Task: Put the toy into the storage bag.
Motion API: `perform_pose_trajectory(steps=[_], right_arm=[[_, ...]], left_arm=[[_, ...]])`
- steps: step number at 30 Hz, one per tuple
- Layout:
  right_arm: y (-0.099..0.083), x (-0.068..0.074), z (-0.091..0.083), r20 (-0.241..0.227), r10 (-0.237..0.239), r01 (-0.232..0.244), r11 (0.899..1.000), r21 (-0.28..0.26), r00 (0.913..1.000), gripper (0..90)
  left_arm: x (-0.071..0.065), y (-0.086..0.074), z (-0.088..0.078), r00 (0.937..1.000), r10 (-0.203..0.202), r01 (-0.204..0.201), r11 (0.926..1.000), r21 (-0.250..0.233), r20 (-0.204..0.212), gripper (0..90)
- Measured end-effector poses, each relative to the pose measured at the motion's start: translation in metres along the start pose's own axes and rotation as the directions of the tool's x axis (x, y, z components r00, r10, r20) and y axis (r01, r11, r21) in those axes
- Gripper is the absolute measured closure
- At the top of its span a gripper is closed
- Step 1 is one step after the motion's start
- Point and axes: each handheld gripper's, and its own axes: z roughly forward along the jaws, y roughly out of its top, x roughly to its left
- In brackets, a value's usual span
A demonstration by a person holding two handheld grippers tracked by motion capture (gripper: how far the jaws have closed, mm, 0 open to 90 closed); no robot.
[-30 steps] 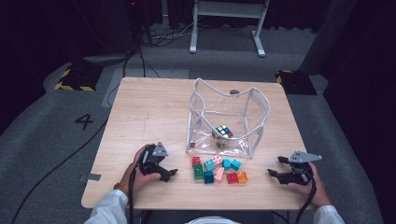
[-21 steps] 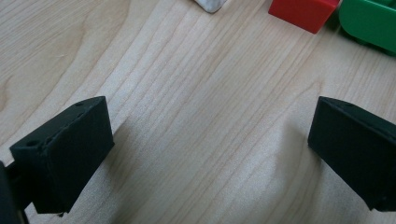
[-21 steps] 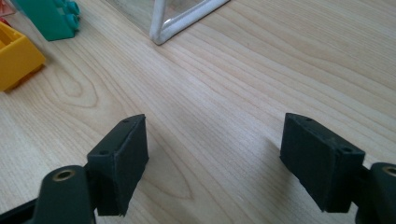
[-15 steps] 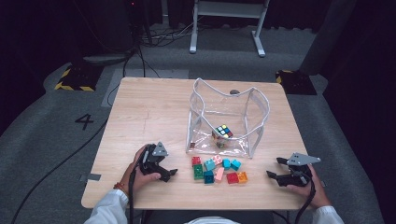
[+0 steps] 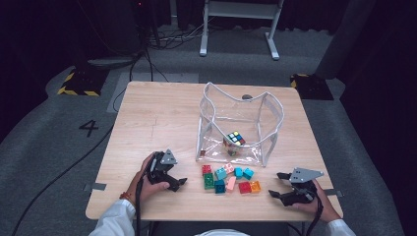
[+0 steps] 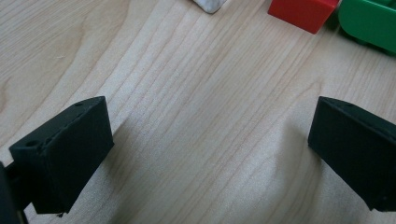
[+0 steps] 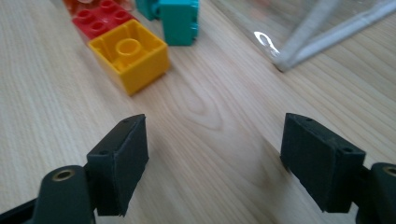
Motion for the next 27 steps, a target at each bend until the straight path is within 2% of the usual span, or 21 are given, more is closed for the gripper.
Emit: perform_pose_trajectory(steps=[13,20,27], right_arm=[[0.025,0.025,0.028,-0.091,-0.062,0.062,0.998,-0.001,0.9939,23.3],[0.032,0.032,0.036,-0.116,-0.088,0.086,0.996,-0.023,0.9894,33.8],[0.033,0.033,0.036,-0.138,-0.101,0.098,0.995,-0.033,0.9852,45.8]], left_arm=[[0.0,0.0,0.0,1.0,0.0,0.0,1.0,0.0,0.0,0.0],[0.0,0.0,0.0,1.0,0.0,0.0,1.0,0.0,0.0,0.0],[0.0,0.0,0.0,1.0,0.0,0.0,1.0,0.0,0.0,0.0]])
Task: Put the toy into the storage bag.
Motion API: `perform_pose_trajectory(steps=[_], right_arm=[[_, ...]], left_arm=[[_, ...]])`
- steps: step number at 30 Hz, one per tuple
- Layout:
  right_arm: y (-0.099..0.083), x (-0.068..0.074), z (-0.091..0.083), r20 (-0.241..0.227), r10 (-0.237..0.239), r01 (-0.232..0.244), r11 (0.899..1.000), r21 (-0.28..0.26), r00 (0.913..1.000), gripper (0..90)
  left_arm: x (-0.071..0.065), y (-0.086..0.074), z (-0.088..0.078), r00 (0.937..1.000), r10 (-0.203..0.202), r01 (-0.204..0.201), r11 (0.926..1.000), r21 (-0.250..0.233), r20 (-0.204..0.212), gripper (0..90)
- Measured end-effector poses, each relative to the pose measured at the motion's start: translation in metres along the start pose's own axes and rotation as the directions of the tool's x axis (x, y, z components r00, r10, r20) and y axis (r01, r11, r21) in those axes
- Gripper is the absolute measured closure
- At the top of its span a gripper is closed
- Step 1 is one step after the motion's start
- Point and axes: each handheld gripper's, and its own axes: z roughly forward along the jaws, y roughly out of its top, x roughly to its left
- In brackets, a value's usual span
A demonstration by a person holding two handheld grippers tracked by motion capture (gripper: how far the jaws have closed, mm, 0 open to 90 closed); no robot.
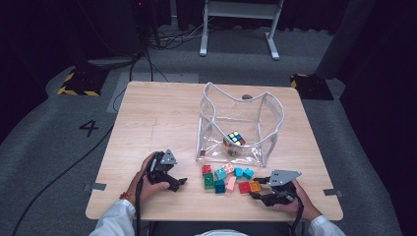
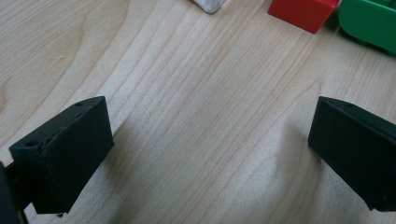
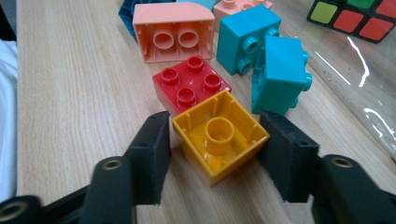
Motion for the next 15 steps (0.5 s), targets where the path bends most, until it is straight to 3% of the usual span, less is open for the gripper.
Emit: perform_pose_trajectory(steps=[9,15], right_arm=[[-0.0021,-0.0003,-0.0028,-0.021,-0.02,0.02,1.0,-0.003,0.9996,48.1],[-0.0039,0.0,-0.0052,-0.01,-0.02,0.02,1.0,-0.004,0.9997,48.4]], left_arm=[[0.0,0.0,0.0,1.0,0.0,0.0,1.0,0.0,0.0,0.0],[-0.0003,-0.0001,-0.0001,1.0,-0.001,0.001,1.0,0.0,-0.002,0.1]])
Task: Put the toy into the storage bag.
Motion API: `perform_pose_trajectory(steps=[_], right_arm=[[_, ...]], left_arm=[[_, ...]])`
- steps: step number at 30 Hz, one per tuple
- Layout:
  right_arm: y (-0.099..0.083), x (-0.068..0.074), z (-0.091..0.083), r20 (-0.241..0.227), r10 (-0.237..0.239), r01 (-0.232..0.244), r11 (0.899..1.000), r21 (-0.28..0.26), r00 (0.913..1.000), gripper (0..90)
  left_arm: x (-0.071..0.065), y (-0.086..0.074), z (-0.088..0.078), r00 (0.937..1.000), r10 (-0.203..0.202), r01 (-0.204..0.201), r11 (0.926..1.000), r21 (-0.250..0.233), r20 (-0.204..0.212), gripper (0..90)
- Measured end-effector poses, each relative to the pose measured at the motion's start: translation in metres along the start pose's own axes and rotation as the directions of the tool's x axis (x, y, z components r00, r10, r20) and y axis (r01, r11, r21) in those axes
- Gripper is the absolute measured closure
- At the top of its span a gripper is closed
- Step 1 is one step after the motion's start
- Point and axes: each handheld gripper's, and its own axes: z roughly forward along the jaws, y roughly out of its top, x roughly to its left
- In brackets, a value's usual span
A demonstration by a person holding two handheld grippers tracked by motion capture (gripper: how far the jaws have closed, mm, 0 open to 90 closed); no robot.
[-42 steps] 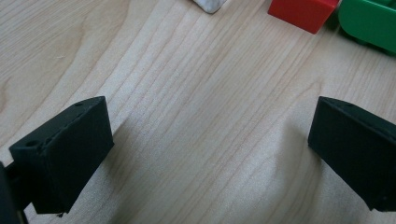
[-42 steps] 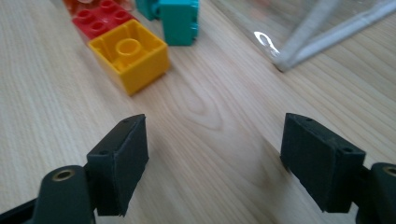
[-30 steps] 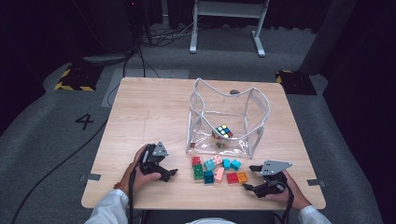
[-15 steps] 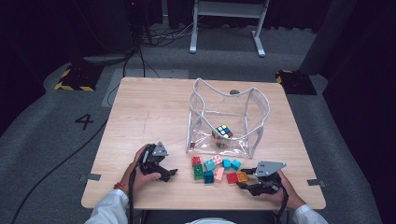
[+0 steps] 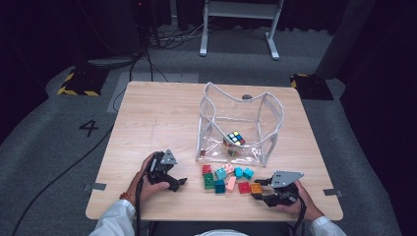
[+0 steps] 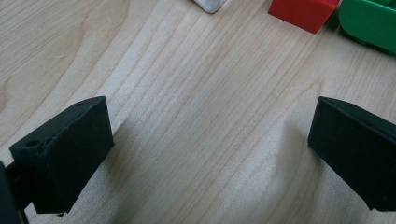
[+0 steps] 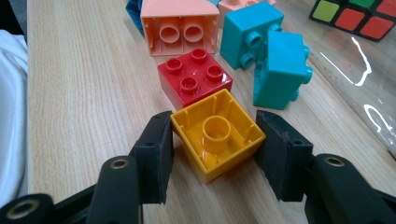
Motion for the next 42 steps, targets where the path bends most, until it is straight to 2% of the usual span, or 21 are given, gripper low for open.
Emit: perform_pose_trajectory(steps=[3,4,5,8,9,10,14,17,19,21,26,30,33,35,36,37,38,42], right_arm=[[-0.001,-0.001,-0.002,0.004,-0.007,0.007,1.0,0.002,1.0,48.5],[-0.002,0.0,-0.003,0.006,0.006,-0.006,1.0,-0.001,1.0,48.5],[-0.003,-0.001,-0.004,0.01,-0.004,0.003,1.0,0.005,0.9999,48.6],[-0.006,-0.004,-0.01,0.031,0.007,-0.008,1.0,0.004,0.9995,49.8],[-0.008,-0.005,-0.012,0.037,0.013,-0.013,1.0,-0.005,0.9992,57.8],[-0.009,-0.006,-0.014,0.043,0.02,-0.019,1.0,-0.016,0.9989,58.8],[-0.012,-0.012,-0.025,0.06,0.052,-0.049,0.998,-0.046,0.9968,58.9],[-0.013,-0.014,-0.027,0.086,0.035,-0.032,0.999,-0.041,0.9957,58.9],[-0.012,-0.015,-0.03,0.1,0.043,-0.039,0.999,-0.036,0.9941,59.0],[-0.011,-0.019,-0.034,0.114,0.049,-0.043,0.997,-0.062,0.9922,59.0],[-0.008,-0.025,-0.052,0.171,0.085,-0.069,0.993,-0.095,0.9817,59.0],[-0.004,-0.037,-0.073,0.23,0.105,-0.075,0.988,-0.134,0.9675,59.0],[0.004,-0.046,-0.091,0.255,0.132,-0.09,0.982,-0.168,0.9578,59.0],[0.009,-0.05,-0.098,0.274,0.127,-0.079,0.98,-0.18,0.9531,59.0],[0.013,-0.052,-0.102,0.294,0.127,-0.075,0.98,-0.182,0.9475,59.0],[0.017,-0.055,-0.106,0.301,0.12,-0.063,0.979,-0.192,0.946,59.0],[0.02,-0.057,-0.11,0.297,0.139,-0.078,0.975,-0.209,0.9447,59.0],[0.034,-0.069,-0.124,0.312,0.13,-0.053,0.969,-0.241,0.9412,59.0]], left_arm=[[0.0,0.0,0.0,1.0,-0.001,0.001,1.0,0.0,0.0,0.1],[0.0,0.0,0.0,1.0,-0.003,0.003,1.0,0.0,0.0,0.1],[0.0,0.0,0.0,1.0,-0.003,0.003,1.0,-0.001,0.0,0.1],[0.0,0.0,0.0,1.0,0.0,0.0,1.0,0.0,0.0,0.1],[0.0,0.0,0.0,1.0,-0.001,0.001,1.0,0.0,0.0,0.1],[0.0,0.0,0.0,1.0,-0.001,0.001,1.0,0.0,0.0,0.1],[0.0,0.0,0.0,1.0,0.0,0.0,1.0,0.0,0.0,0.1],[0.0,0.0,0.0,1.0,-0.002,0.002,1.0,0.0,0.0,0.1],[0.0,0.0,0.0,1.0,-0.003,0.003,1.0,-0.001,0.0,0.1],[0.0,0.0,0.0,1.0,-0.002,0.002,1.0,-0.001,0.0,0.1],[0.0,0.0,0.0,1.0,-0.005,0.005,1.0,-0.001,-0.002,0.1],[0.0,0.0,0.0,1.0,-0.004,0.004,1.0,-0.001,-0.001,0.1],[0.0,0.0,0.0,1.0,-0.004,0.004,1.0,0.0,-0.001,0.1],[0.0,0.0,0.0,1.0,-0.004,0.004,1.0,-0.001,-0.001,0.1],[0.0,0.0,0.0,1.0,-0.004,0.004,1.0,-0.001,-0.002,0.1],[0.0,0.0,0.0,1.0,-0.006,0.006,1.0,-0.001,0.001,0.1],[-0.001,0.0,0.0,1.0,-0.007,0.007,1.0,-0.002,0.001,0.1],[-0.001,0.0,0.0,1.0,-0.007,0.007,1.0,-0.002,0.0,0.1]])
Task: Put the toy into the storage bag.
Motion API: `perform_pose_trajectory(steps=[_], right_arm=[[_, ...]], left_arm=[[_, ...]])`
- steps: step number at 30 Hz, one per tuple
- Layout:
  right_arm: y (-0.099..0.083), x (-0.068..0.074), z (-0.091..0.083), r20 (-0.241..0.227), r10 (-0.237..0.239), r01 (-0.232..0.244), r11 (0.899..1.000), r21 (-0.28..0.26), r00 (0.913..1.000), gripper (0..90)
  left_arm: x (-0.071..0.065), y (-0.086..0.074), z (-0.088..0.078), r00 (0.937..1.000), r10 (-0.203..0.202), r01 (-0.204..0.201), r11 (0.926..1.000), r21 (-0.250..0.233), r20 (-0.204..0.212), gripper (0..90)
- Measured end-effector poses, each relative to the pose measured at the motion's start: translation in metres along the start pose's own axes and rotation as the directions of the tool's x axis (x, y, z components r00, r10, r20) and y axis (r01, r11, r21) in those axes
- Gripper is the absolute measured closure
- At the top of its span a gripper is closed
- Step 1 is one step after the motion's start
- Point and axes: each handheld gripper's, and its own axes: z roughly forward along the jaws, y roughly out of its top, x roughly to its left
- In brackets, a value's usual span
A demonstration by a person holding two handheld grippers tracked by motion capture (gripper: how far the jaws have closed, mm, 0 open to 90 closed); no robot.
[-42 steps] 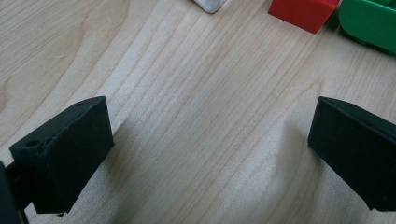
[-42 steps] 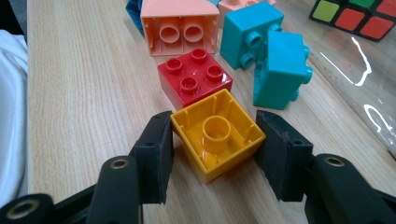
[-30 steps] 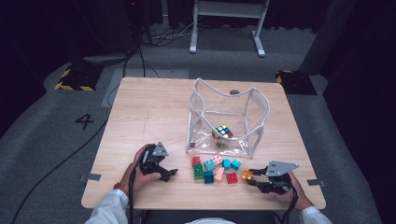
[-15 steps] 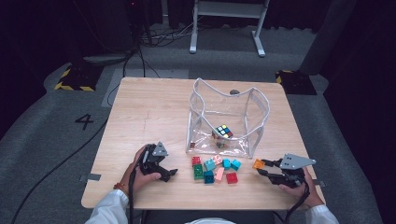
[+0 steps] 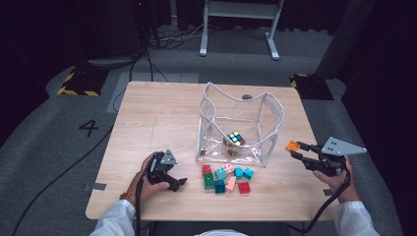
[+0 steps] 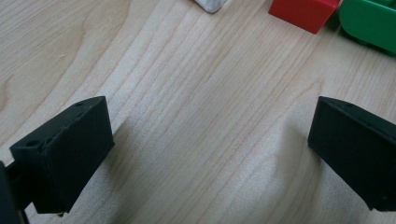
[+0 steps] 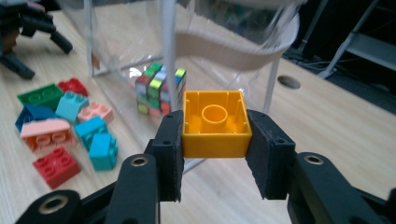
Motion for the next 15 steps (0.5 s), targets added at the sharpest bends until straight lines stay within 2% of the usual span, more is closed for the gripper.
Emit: perform_pose_trajectory(steps=[3,9,12,13,15], right_arm=[[0.013,-0.009,-0.004,0.015,-0.015,0.015,1.0,-0.012,0.9998,59.1],[0.039,-0.024,-0.007,0.04,-0.017,0.019,0.999,-0.04,0.999,59.1],[0.052,-0.033,-0.008,0.036,-0.012,0.014,0.997,-0.073,0.9993,59.1],[0.056,-0.034,-0.008,0.031,0.007,-0.005,0.997,-0.073,0.9995,59.1],[0.065,-0.038,-0.006,0.036,-0.013,0.015,0.997,-0.075,0.9993,59.1]], left_arm=[[0.0,0.0,0.0,1.0,0.001,-0.001,1.0,0.0,-0.002,0.1],[0.0,0.0,0.0,1.0,0.0,0.0,1.0,0.0,-0.002,0.1],[0.0,0.0,0.0,1.0,0.0,0.0,1.0,0.0,-0.002,0.1],[0.0,0.0,0.0,1.0,0.0,0.0,1.0,0.0,0.0,0.1],[0.0,0.0,0.0,1.0,0.001,-0.001,1.0,0.0,-0.002,0.1]])
